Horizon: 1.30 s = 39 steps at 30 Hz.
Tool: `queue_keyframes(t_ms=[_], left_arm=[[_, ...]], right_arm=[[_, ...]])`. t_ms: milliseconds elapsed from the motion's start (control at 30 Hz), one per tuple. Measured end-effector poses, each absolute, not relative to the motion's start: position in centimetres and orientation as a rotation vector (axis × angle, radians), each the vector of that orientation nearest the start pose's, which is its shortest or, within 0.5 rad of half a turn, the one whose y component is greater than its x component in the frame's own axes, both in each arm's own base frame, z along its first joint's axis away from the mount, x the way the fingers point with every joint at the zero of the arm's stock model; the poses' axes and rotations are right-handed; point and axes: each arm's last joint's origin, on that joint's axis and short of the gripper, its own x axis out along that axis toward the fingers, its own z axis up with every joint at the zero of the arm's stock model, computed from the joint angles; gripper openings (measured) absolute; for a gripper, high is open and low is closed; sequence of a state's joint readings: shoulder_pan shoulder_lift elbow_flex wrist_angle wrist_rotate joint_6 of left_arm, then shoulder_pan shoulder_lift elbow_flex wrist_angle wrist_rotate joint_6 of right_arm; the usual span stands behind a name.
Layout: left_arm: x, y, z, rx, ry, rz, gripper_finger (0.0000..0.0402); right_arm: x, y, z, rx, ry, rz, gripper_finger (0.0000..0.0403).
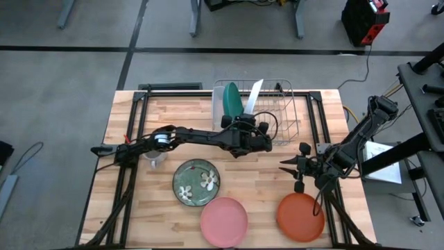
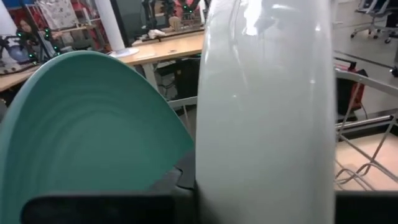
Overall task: Sort dishes
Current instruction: Put the white plate in the dish rack
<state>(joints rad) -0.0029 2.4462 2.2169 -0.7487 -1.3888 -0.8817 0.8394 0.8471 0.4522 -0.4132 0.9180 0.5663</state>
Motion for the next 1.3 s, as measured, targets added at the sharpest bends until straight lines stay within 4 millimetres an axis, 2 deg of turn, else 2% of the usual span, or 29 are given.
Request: queue_keyframes(t_ms=[433,767,1133,1300], left_arm=[[51.6,2.7,20.9,-0.044,0.248,1.420,0.0072],[51.7,2.7,21.1,-0.081,0.180,1.443,0.0051],[51.7,2.8,23.0,-0.009,0.159,1.481,0.0051],[51.7,2.8,23.2,-0.012,0.162,1.477,0.0051]], right_arm=[[12.0,9.9,20.1,-0.069,0.467,-0.212,0.0081],[12.0,9.9,20.1,-0.067,0.467,-0.212,0.0094],[11.9,9.9,20.0,-0.069,0.469,-0.212,0.0080],[11.9,9.9,20.0,-0.070,0.470,-0.212,0.0082]])
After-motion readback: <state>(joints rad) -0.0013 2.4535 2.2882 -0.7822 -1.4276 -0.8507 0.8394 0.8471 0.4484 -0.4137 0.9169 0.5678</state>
